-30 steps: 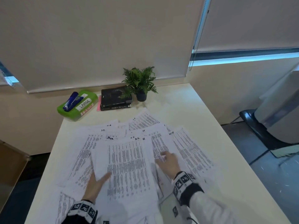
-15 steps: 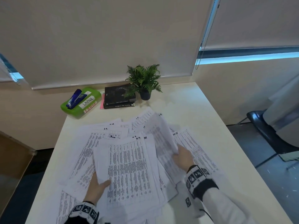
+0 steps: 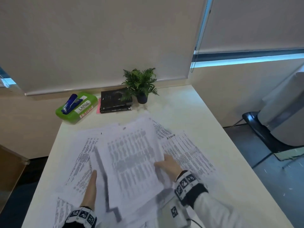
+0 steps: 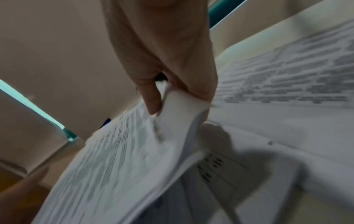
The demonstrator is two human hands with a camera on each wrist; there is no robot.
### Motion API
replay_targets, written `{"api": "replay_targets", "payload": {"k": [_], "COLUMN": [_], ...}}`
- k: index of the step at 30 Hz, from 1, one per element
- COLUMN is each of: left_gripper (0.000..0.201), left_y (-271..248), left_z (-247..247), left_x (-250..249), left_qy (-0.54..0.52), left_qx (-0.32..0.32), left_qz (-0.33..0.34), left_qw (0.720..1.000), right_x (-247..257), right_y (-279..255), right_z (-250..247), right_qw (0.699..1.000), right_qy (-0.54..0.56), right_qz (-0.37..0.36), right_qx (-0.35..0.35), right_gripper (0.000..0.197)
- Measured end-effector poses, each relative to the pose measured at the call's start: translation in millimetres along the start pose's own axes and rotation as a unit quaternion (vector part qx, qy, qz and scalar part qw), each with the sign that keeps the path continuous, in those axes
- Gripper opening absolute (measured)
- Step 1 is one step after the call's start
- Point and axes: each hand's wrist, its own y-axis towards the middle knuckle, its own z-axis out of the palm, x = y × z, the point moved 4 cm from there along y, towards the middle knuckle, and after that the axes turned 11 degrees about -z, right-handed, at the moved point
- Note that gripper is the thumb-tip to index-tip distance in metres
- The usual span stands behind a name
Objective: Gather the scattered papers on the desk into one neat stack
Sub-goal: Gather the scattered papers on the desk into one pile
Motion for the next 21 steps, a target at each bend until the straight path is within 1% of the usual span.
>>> {"api": "replay_targets", "payload": {"k": [1,3,4,5,6,7,8,9,10,11,13,14,16,18,19,20,21], "left_gripper": [0.071,0.074,0.076,0.078,0.079,0.08,0.081,0.082,0.082,0.083,0.084,0.084,0.083,0.081,0.081,0.08,0.08], "left_y": [-1,2,3,6,7,8,7,9,9,10,12,11,12,11,11,11,13], "left_z": [2,2,2,1,0,-1,-1,-2,-3,-3,-4,-4,-3,-2,-2,-2,-2], "left_x": [0,1,1,3,4,5,5,6,6,7,9,8,8,7,8,8,9], "left_qy": [0.003,0.043,0.07,0.089,0.101,0.108,0.113,0.112,0.115,0.116,0.117,0.118,0.117,0.117,0.116,0.119,0.12], "left_qx": [0.013,0.009,0.002,-0.006,-0.014,-0.02,-0.022,-0.023,-0.023,-0.02,-0.021,-0.023,-0.027,-0.026,-0.024,-0.025,-0.027], "left_qz": [0.009,0.047,0.068,0.08,0.088,0.089,0.089,0.09,0.091,0.09,0.088,0.086,0.086,0.091,0.091,0.089,0.09], "left_qw": [1.0,0.998,0.995,0.993,0.991,0.99,0.989,0.989,0.989,0.989,0.989,0.989,0.989,0.989,0.989,0.989,0.988], "right_x": [-11,-32,-38,-42,-46,-49,-55,-63,-69,-77,-85,-85,-86,-84,-85,-87,-92], "right_y": [1,10,15,19,23,26,27,27,27,29,32,32,31,27,26,24,23], "right_z": [7,4,-7,-24,-46,-71,-97,-120,-138,-151,-160,-159,-154,-147,-145,-142,-141], "right_qw": [1.0,0.999,0.997,0.992,0.979,0.958,0.93,0.901,0.88,0.867,0.858,0.857,0.849,0.826,0.826,0.838,0.859], "right_qy": [-0.02,-0.043,-0.064,-0.108,-0.171,-0.238,-0.301,-0.348,-0.38,-0.402,-0.424,-0.423,-0.431,-0.462,-0.461,-0.444,-0.415], "right_qz": [0.015,0.027,0.014,0.0,0.003,0.023,0.064,0.113,0.158,0.191,0.226,0.237,0.262,0.291,0.291,0.29,0.277], "right_qx": [0.003,-0.016,-0.032,-0.062,-0.108,-0.157,-0.203,-0.232,-0.236,-0.222,-0.182,-0.172,-0.158,-0.142,-0.14,-0.128,-0.113], "right_gripper": [0.018,0.037,0.042,0.042,0.041,0.041,0.044,0.051,0.061,0.074,0.092,0.095,0.093,0.084,0.083,0.084,0.087]}}
